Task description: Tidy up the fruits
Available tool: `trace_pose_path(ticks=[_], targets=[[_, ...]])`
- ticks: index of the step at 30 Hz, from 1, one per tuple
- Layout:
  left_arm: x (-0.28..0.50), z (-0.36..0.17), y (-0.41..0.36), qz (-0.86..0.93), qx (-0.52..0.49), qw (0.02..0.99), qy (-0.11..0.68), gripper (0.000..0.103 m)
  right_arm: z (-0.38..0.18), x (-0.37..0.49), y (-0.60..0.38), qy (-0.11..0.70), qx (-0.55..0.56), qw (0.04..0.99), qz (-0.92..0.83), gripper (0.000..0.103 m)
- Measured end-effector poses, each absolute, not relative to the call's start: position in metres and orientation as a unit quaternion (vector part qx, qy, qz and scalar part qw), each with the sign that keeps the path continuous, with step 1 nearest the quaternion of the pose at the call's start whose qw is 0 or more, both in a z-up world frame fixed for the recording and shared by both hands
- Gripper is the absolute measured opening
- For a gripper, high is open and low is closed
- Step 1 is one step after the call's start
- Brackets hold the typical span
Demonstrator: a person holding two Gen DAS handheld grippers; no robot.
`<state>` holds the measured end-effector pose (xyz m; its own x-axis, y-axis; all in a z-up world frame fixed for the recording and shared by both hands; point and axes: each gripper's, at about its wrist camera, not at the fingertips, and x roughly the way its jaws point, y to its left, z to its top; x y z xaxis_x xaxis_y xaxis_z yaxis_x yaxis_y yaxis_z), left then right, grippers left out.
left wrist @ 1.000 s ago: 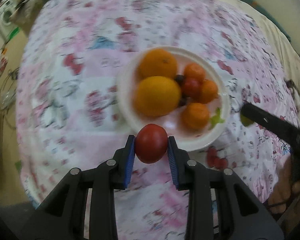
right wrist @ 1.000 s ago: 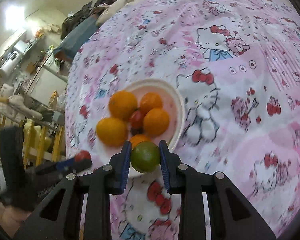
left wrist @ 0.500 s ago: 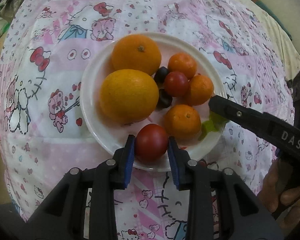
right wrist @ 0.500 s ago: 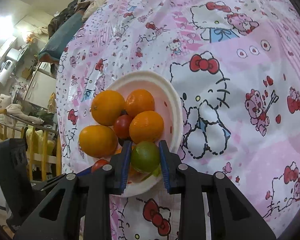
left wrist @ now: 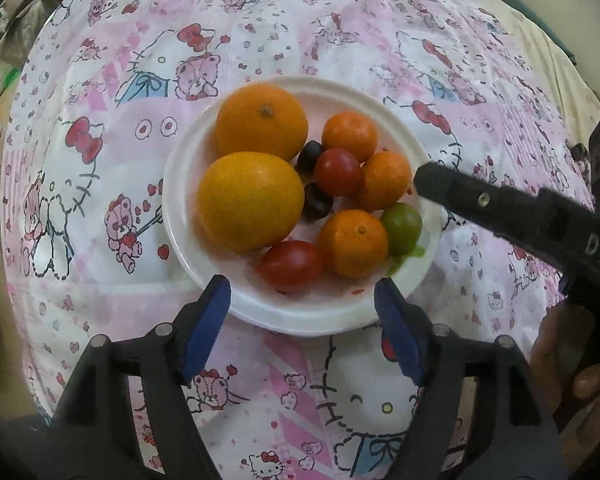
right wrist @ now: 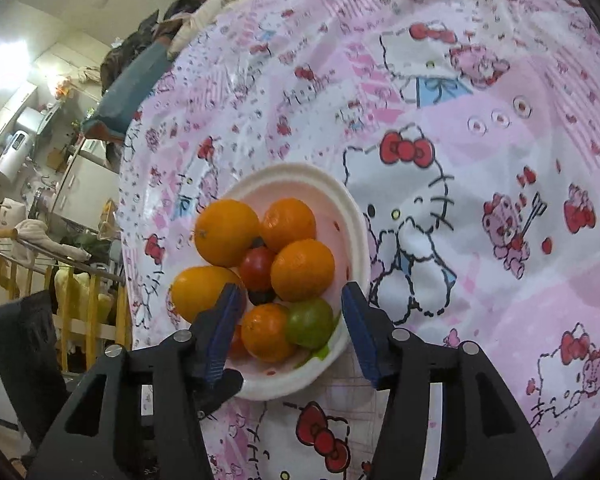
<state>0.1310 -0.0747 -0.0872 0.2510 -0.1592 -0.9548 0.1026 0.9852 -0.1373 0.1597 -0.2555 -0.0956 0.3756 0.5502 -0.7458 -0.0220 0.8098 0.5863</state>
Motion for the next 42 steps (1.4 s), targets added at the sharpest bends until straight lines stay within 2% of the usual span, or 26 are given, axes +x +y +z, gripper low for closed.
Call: trace_pose_path(ticks=[3, 8, 10, 14, 17, 19, 21, 31, 33, 39, 42], targets=[[0.128, -0.081, -0.07, -0.09, -0.032, 0.793, 0.602, 0.071, -0.089, 0.157, -0.258, 0.526, 0.247, 0.794, 0.179, 0.058], [0.119, -0.062, -0.059, -0.066, -0.024, 0.82, 0.567, 0.071, -0.068, 0.146, -0.262, 0.506, 0.237, 0.812, 0.171, 0.075], [0.114, -0.051, -0.051, -0.052, -0.022, 0.836, 0.546, 0.071, -0.058, 0.14, -0.263, 0.498, 0.228, 0.82, 0.166, 0.087], [0.106, -0.033, -0.04, -0.042, -0.022, 0.856, 0.515, 0.072, -0.034, 0.126, -0.258, 0.48, 0.195, 0.839, 0.168, 0.092], [0.097, -0.015, -0.032, -0.024, 0.0, 0.875, 0.484, 0.072, -0.017, 0.111, -0.253, 0.465, 0.164, 0.855, 0.163, 0.102], [0.092, -0.006, -0.029, -0.021, 0.004, 0.881, 0.472, 0.081, -0.007, 0.1, -0.252, 0.452, 0.154, 0.863, 0.166, 0.103], [0.086, 0.004, -0.025, -0.021, 0.001, 0.887, 0.462, 0.085, 0.0, 0.09, -0.25, 0.448, 0.146, 0.866, 0.166, 0.103], [0.044, 0.031, -0.017, -0.027, 0.011, 0.905, 0.425, 0.085, 0.021, 0.049, -0.245, 0.407, 0.099, 0.895, 0.151, 0.103], [0.035, 0.035, -0.015, -0.029, 0.009, 0.909, 0.416, 0.089, 0.023, 0.041, -0.245, 0.401, 0.097, 0.899, 0.146, 0.103], [0.018, 0.037, -0.011, -0.026, -0.002, 0.915, 0.402, 0.09, 0.022, 0.019, -0.243, 0.379, 0.086, 0.913, 0.124, 0.103], [0.015, 0.033, -0.004, -0.016, -0.018, 0.915, 0.403, 0.102, 0.022, 0.017, -0.241, 0.377, 0.085, 0.914, 0.122, 0.103]])
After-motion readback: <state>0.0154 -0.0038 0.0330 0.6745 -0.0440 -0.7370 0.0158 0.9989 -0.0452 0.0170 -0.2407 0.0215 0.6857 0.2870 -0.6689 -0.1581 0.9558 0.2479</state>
